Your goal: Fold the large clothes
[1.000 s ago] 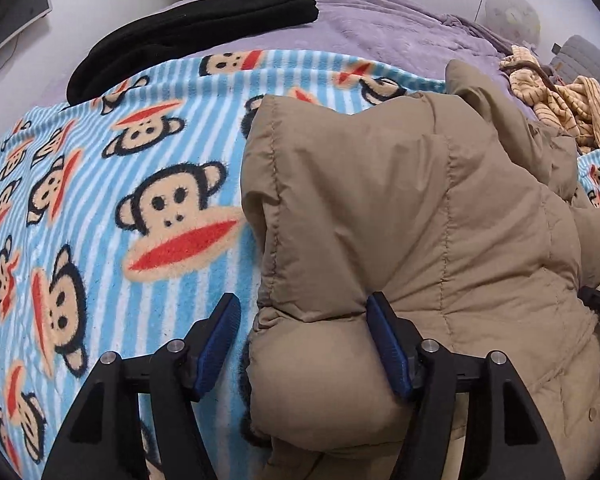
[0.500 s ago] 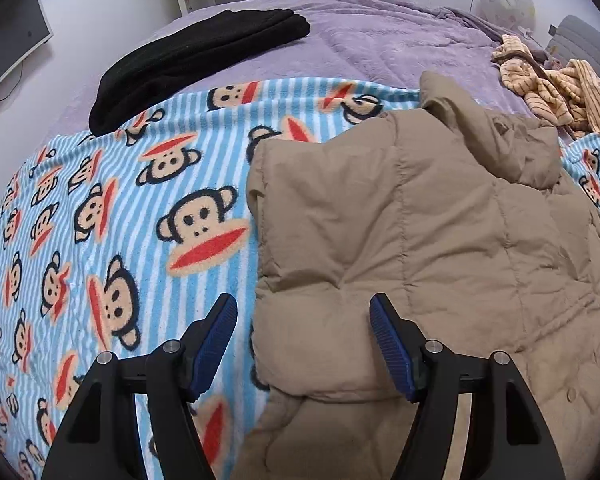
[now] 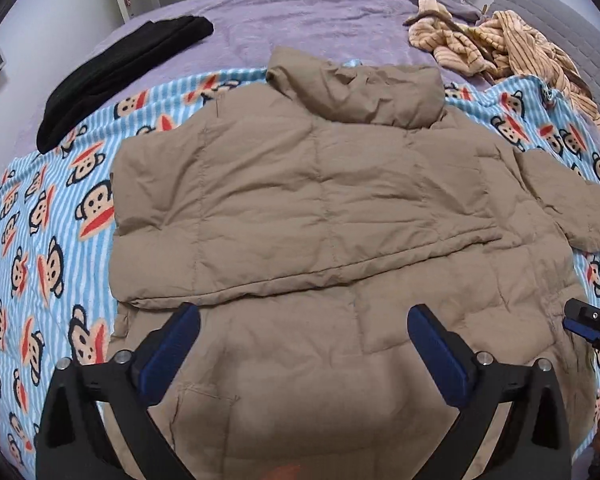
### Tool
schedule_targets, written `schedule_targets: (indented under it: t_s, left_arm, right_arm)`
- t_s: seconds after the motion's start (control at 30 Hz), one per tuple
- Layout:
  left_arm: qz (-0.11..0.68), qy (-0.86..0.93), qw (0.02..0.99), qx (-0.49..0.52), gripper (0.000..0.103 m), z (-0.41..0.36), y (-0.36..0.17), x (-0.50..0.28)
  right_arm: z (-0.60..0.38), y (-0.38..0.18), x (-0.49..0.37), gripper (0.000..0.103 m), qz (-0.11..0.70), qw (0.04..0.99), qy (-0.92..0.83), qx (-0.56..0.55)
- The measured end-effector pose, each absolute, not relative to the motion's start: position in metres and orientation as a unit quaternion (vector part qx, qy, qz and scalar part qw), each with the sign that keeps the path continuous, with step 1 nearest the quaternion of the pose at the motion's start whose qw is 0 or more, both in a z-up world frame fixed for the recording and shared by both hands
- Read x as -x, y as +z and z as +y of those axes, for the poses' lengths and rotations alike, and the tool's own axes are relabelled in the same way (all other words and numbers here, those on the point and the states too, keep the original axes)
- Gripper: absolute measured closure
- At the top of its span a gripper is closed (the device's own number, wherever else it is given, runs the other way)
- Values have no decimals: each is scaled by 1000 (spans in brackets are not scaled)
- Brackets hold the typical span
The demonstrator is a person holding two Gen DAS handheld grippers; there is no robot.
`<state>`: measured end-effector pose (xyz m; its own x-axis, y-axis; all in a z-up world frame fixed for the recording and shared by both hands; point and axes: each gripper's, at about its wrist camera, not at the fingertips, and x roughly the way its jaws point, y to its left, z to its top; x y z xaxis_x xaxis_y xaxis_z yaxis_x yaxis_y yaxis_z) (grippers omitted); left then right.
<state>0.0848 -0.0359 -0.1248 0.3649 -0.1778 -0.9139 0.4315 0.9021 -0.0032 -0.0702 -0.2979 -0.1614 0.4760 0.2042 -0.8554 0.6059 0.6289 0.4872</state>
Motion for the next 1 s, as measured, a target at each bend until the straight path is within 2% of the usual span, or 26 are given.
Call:
schedule_targets:
  t_s: [0.17,0.3,0.5,0.53,0.57,0.83,1.0]
  left_arm:
    - [536,-201,808,-141,0,-68,-127,-71]
    - [545,-188,805,-143,0,-85,-135,-66]
    - [556,-168,800,-152,0,-107,-146,-60]
    - [560,-171,797,-151,0,-110,-148,-59]
    - [564,-175,793,-150,0,-112,-148,-59]
    - [573,-175,791,-126,0,-137,-145,-55]
    - [573,-182,789,-127,0,-155,-144,-54]
  right_arm:
    - [-326,-154,95,36,478,755,-148,-423]
    - [-357,-153,116,21,461,753,-165,-438]
    - [-416,-146,140,14,426,759,-205,-447]
    - [-425,-145,143,11,419,761,-207,-449]
    - [-436,-144,145,0,410,764,-208,-453]
    - [-507,-146,144,0,395,748,-220,-485]
    - [-559,-163,152,0,331,720,-224,-567]
